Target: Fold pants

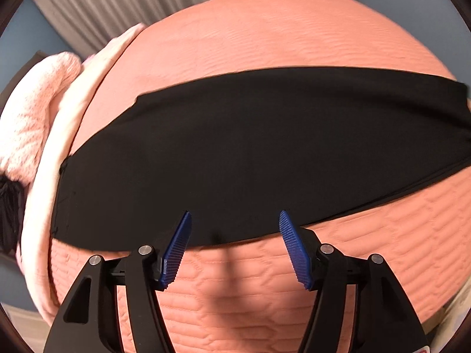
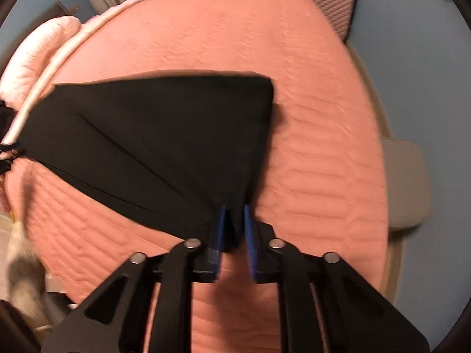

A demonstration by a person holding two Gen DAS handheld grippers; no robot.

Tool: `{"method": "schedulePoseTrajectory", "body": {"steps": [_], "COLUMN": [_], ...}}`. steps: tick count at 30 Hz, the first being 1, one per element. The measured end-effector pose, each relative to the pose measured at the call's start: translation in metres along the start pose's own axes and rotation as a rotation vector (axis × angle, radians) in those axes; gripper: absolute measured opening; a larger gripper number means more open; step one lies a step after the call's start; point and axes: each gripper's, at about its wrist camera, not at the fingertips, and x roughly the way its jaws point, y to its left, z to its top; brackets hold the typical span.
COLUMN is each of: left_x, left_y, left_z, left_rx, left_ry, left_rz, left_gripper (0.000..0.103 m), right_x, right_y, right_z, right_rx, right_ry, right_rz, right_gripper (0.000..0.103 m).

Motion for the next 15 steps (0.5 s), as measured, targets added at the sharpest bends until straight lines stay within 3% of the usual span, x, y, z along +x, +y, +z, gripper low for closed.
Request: {"method": "schedulePoseTrajectory", "body": {"steps": [2, 5, 8, 10, 12, 15], "left_x": [0.003, 0.013, 0.040, 0.043, 0.041, 0.031], "left_y": [0.009, 0.015, 0.021, 0.027, 0.033, 0.040], "left_z": [-0.002, -0.002, -0.004, -0.006, -0.007, -0.009], "left_rx": [-0.010, 0.013, 0.017, -0.012, -0.036, -0.057], "left_ry": [0.004, -0.003, 0.042, 0.022, 0.021, 0.016], "left_rz": [0.015, 0.050, 0.062, 0.035, 0.029, 0.064], "left_gripper": [0.060, 0.061, 0.061, 0.063, 0.064, 0.064], "right_x": [-0.014, -0.030, -0.050, -0.051, -0.033, -0.012], "right_y": [-0.002, 0.000, 0.015, 0.046, 0.094, 0.178], "right_z": [-0.004, -0.015, -0.022, -0.019, -0.023, -0.018], "right_rx": [0.039, 0.075, 0.117, 0.071, 0.004, -0.168], "right_ry": [-0.050, -0.095, -0.145, -0.164, -0.097, -0.088], "right_rz": [-0.010, -0.076, -0.045, 0.058, 0.148, 0.204], "right_gripper": [0.061, 0.062, 0.061, 0.061, 0.059, 0.056]}}
